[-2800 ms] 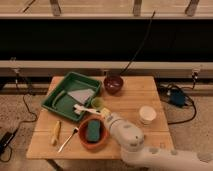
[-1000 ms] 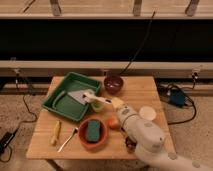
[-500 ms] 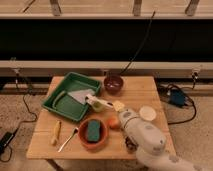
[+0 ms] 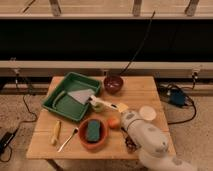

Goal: Place brush in plastic cup

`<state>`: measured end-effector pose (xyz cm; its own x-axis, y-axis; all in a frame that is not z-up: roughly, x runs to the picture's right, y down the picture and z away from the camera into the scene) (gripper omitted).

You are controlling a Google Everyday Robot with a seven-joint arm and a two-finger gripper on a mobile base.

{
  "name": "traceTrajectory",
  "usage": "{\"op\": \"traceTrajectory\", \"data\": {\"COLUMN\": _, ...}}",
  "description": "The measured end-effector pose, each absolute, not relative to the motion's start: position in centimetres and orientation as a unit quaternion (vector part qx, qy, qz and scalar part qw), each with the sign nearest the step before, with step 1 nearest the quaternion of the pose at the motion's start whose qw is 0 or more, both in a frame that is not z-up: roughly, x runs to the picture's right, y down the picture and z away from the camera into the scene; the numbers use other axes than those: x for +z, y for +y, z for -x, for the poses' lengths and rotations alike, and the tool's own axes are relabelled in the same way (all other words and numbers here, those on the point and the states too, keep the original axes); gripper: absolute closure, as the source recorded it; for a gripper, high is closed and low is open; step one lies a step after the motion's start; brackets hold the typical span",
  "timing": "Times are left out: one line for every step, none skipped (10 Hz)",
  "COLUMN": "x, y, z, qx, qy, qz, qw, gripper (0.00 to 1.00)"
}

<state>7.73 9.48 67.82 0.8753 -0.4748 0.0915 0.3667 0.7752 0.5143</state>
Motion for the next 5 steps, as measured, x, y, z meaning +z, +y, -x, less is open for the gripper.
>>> {"op": "traceTrajectory", "data": {"x": 67.78, "y": 9.59, "z": -7.92, "qx": -0.225, "qy": -0.107, "qz": -0.248, "qw": 0.936, "gripper": 1.0}}
{"op": "traceTrajectory", "data": {"x": 67.73, "y": 9.7, "z": -8.06, "qx": -0.226, "qy": -0.106, "qz": -0.246, "qw": 0.937, "gripper": 0.97}}
{"op": "traceTrajectory", "data": {"x": 67.72, "y": 9.79, "z": -7.98, "qx": -0.227, "qy": -0.106, "qz": -0.244, "qw": 0.937, "gripper": 0.88}}
{"op": "traceTrajectory", "data": {"x": 67.71, "y": 9.84, "z": -7.95, "qx": -0.229, "qy": -0.106, "qz": -0.243, "qw": 0.937, "gripper": 0.79}}
{"op": "traceTrajectory", "data": {"x": 67.69, "y": 9.88, "z": -7.94, "qx": -0.229, "qy": -0.107, "qz": -0.242, "qw": 0.937, "gripper": 0.71}}
